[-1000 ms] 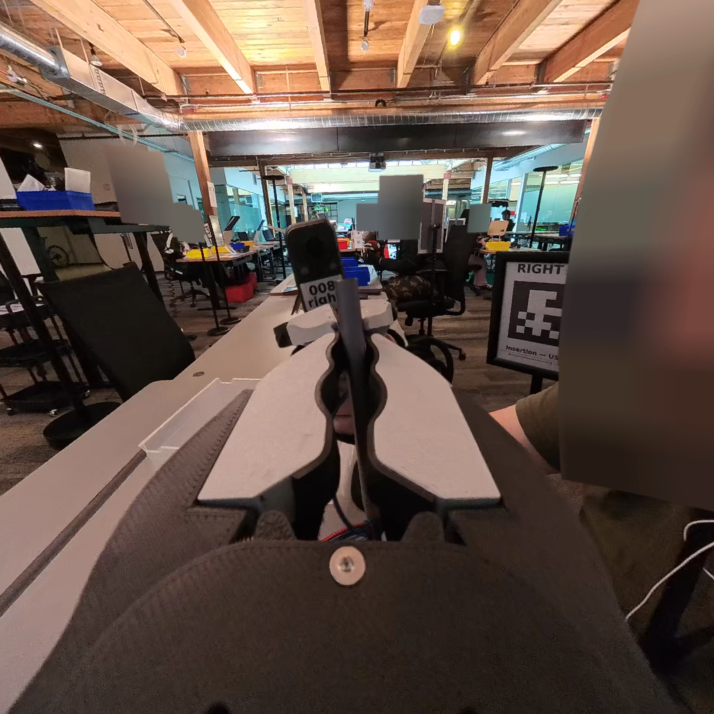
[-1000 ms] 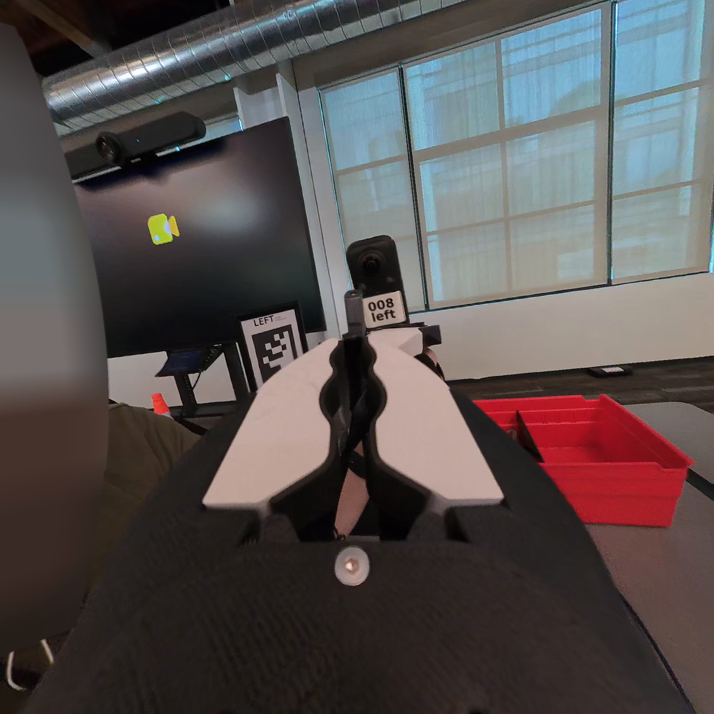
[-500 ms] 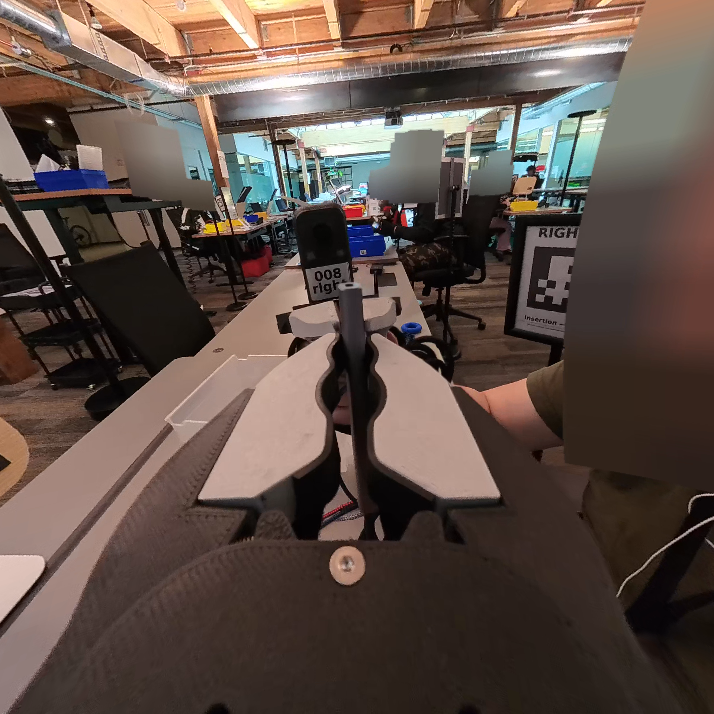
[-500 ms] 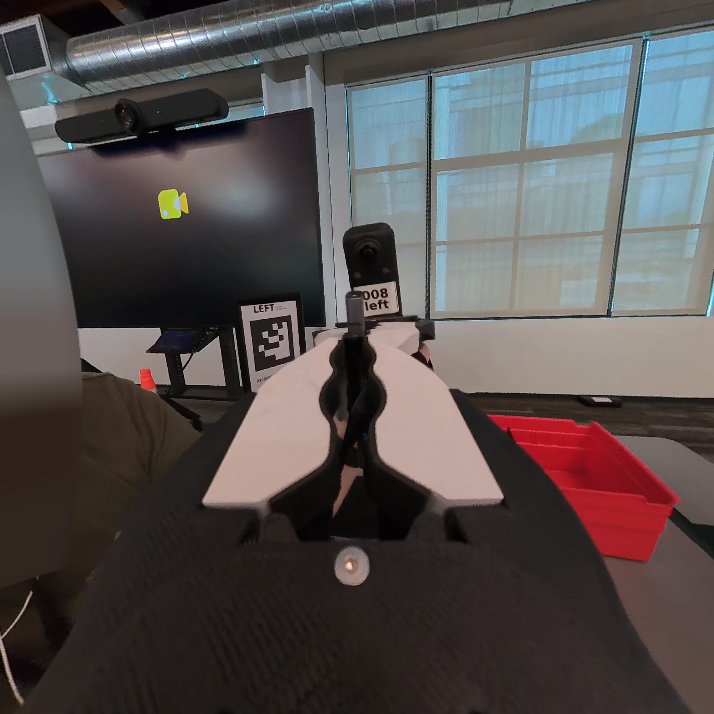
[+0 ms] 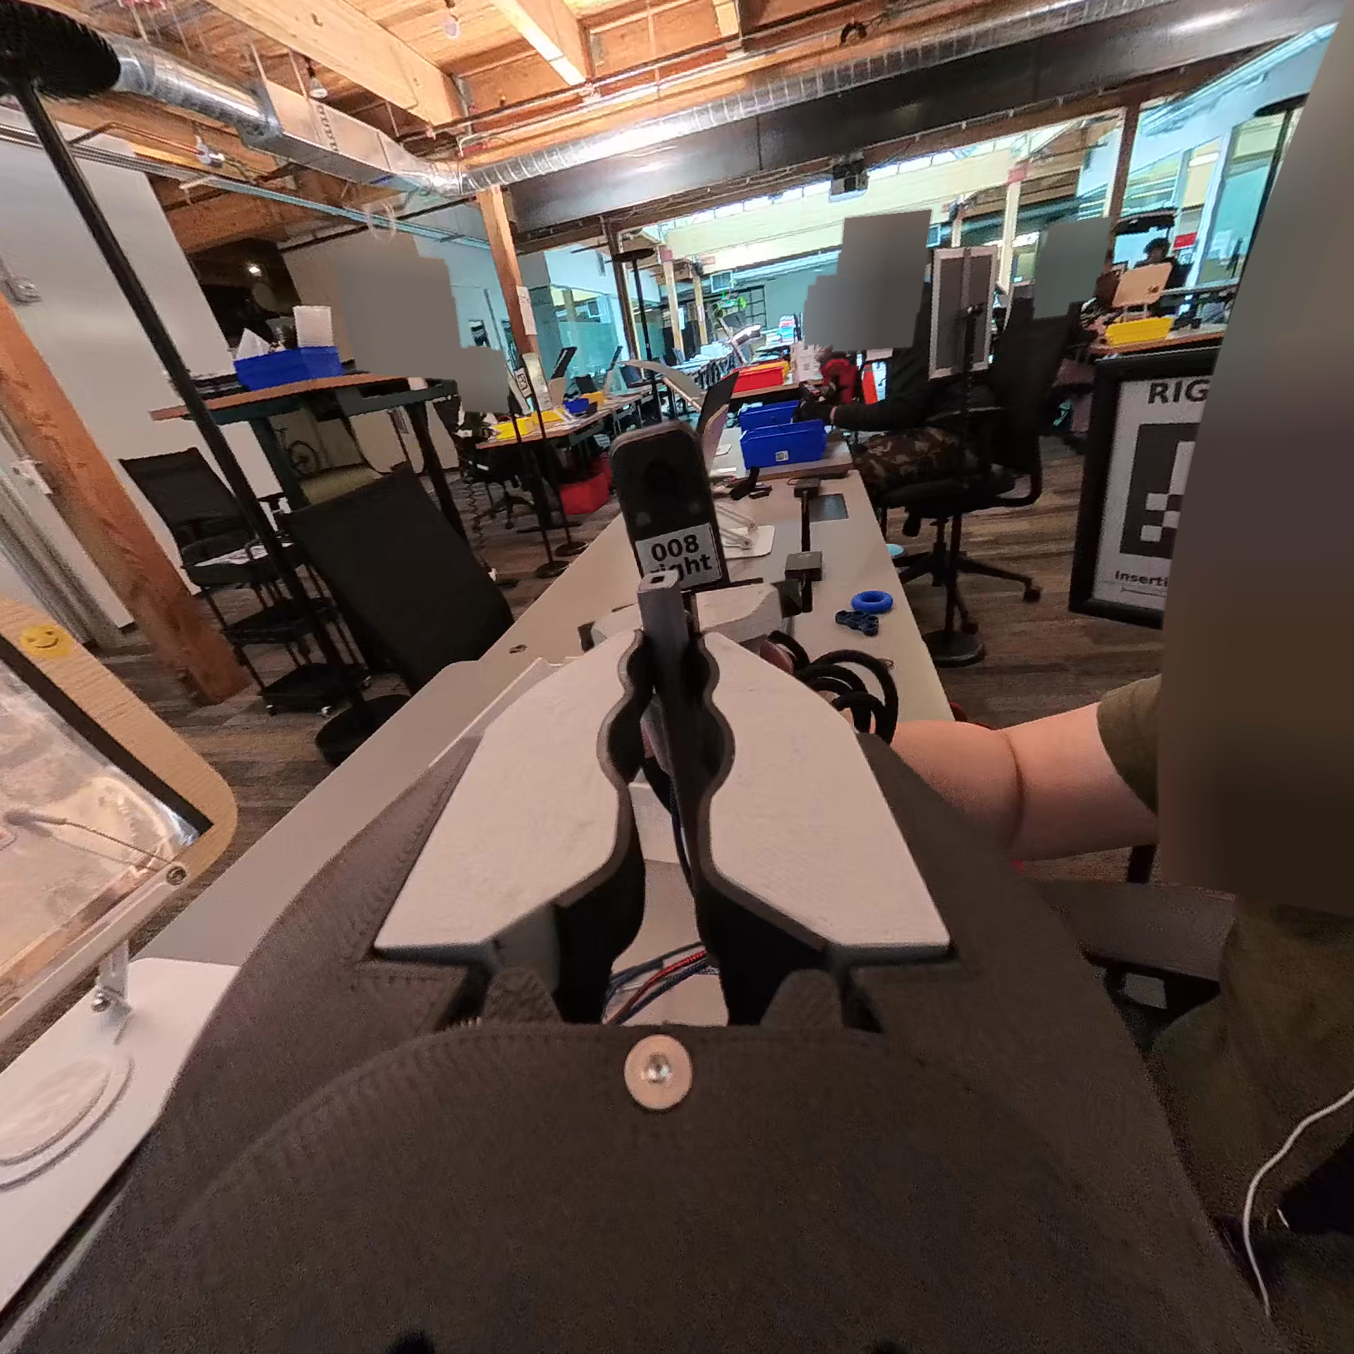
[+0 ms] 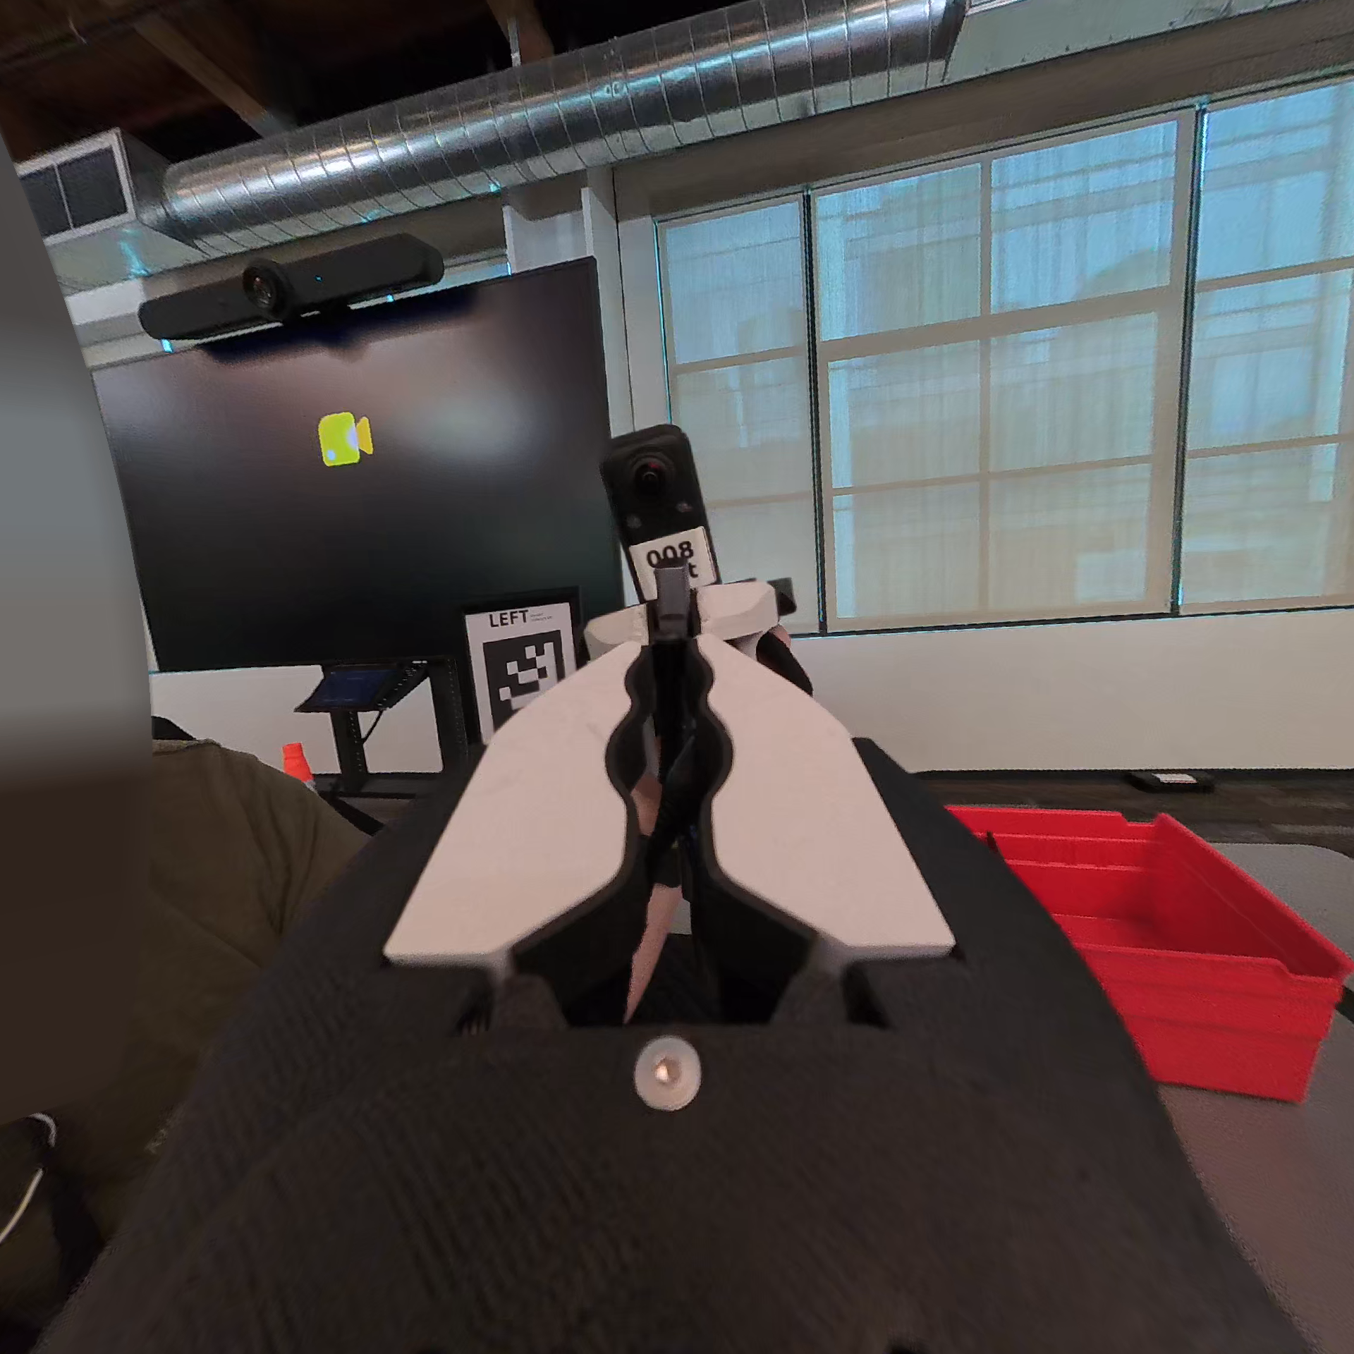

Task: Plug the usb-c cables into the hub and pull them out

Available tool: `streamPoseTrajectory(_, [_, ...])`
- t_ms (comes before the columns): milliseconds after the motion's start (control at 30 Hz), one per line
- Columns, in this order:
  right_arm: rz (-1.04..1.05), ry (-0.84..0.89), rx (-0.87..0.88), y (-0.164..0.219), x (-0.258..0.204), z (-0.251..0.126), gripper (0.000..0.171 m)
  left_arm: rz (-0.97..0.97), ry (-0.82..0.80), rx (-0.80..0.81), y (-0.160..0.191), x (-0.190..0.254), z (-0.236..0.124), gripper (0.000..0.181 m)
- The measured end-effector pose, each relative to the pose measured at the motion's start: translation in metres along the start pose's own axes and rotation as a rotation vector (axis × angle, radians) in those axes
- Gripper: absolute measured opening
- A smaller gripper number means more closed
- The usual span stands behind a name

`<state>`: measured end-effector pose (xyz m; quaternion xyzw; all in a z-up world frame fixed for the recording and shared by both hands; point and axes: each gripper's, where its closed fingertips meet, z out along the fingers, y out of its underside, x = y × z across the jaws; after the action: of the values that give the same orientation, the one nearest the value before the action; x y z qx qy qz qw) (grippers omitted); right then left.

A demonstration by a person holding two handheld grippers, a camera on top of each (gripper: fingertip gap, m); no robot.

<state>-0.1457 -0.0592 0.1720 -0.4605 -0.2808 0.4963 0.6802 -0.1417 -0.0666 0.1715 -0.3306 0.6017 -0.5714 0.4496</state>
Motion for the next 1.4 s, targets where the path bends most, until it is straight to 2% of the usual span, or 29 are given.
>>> streamPoseTrajectory(200, [0.033, -0.016, 0.005, 0.004, 0.001, 0.002, 0.009, 0.005, -0.016, -0.033, 0.004, -0.001, -0.005, 0.012])
streamPoseTrajectory(467, [0.025, -0.046, -0.005, 0.009, -0.005, 0.006, 0.009, -0.063, 0.08, -0.016, 0.001, 0.008, -0.01, 0.009])
streamPoseTrajectory(967, [-0.013, -0.016, -0.036, 0.009, -0.006, 0.006, 0.01, -0.099, 0.126, 0.007, 0.002, 0.008, -0.008, 0.008])
streamPoseTrajectory(1400, [-0.052, 0.063, -0.096, 0.012, 0.002, 0.005, 0.009, -0.085, 0.078, -0.003, 0.005, 0.0, -0.006, 0.009])
